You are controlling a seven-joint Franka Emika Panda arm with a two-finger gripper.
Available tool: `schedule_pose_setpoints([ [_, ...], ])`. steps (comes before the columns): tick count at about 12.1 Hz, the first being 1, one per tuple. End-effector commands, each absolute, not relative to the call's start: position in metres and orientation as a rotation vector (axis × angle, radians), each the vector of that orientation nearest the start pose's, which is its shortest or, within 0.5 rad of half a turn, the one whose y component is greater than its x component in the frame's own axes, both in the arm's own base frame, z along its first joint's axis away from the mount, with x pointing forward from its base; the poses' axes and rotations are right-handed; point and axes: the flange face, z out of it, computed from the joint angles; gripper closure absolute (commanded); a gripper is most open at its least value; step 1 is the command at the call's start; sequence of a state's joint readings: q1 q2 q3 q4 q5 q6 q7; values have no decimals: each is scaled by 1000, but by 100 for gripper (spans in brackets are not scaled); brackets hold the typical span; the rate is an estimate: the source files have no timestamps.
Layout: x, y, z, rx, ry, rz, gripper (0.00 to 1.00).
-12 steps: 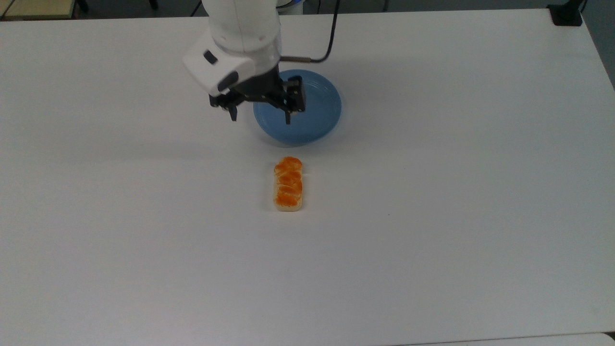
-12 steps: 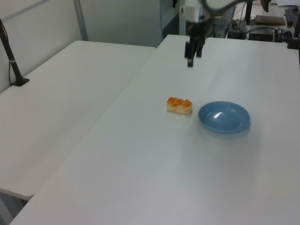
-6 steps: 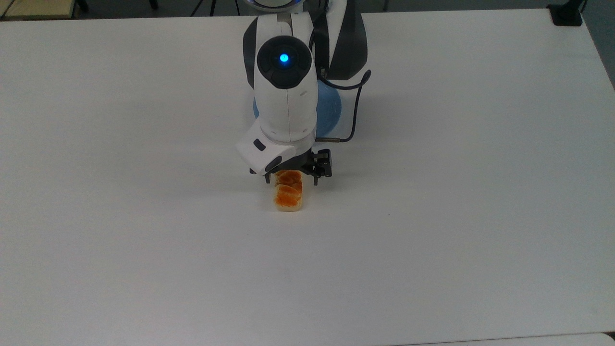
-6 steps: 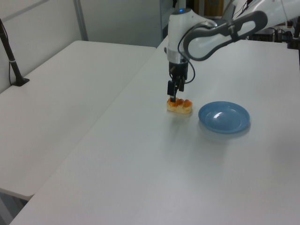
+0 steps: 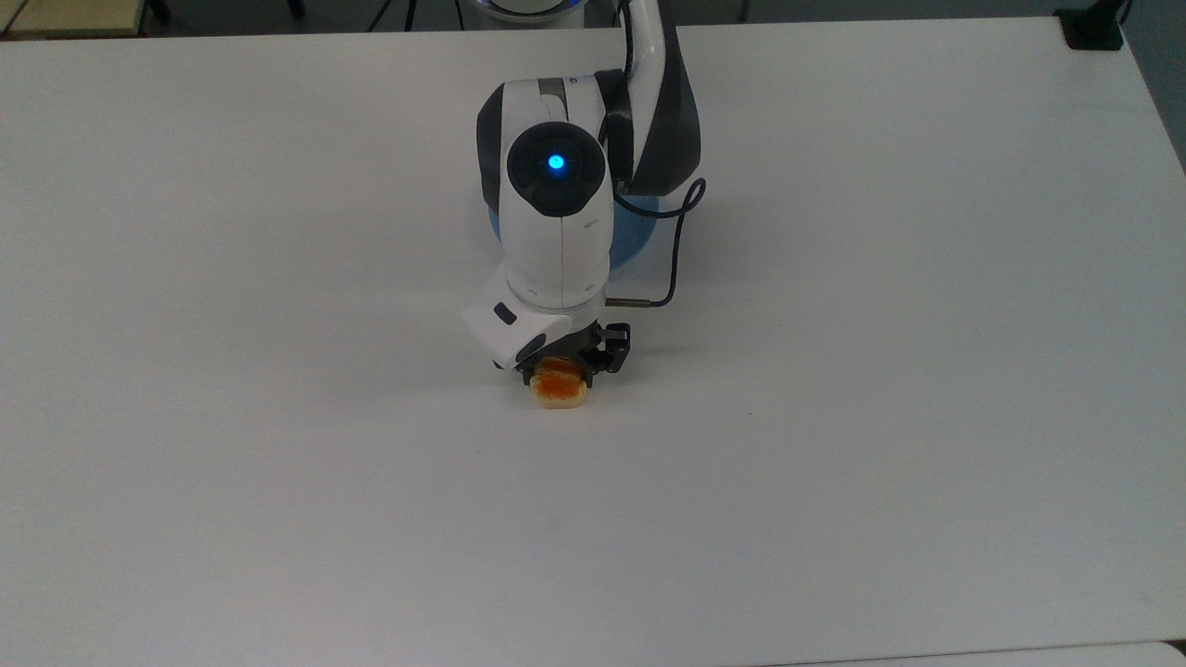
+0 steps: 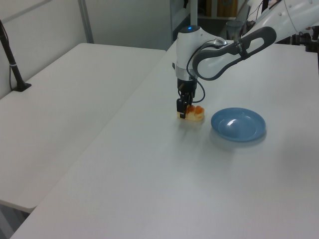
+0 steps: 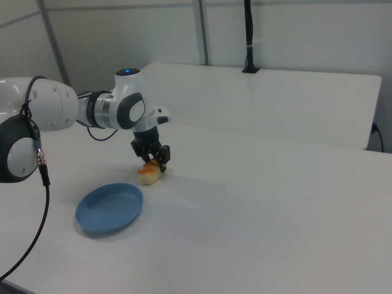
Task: Put the bread on a plate
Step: 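Lift the bread roll and carry it over the blue plate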
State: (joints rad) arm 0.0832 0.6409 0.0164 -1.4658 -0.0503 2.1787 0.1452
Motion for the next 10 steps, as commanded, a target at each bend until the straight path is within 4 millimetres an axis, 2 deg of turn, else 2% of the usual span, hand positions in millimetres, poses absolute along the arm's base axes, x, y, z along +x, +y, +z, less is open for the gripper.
schedule_pose_setpoints([
  [1,720,71,324,-3163,92,-178,52],
  [3,707,65,352,-3160,104,-197,52],
  [6,658,62,385,-3163,81,-181,52],
  [8,616,64,391,-3167,54,-152,52],
  [10,573,66,388,-3164,-3,-167,52],
])
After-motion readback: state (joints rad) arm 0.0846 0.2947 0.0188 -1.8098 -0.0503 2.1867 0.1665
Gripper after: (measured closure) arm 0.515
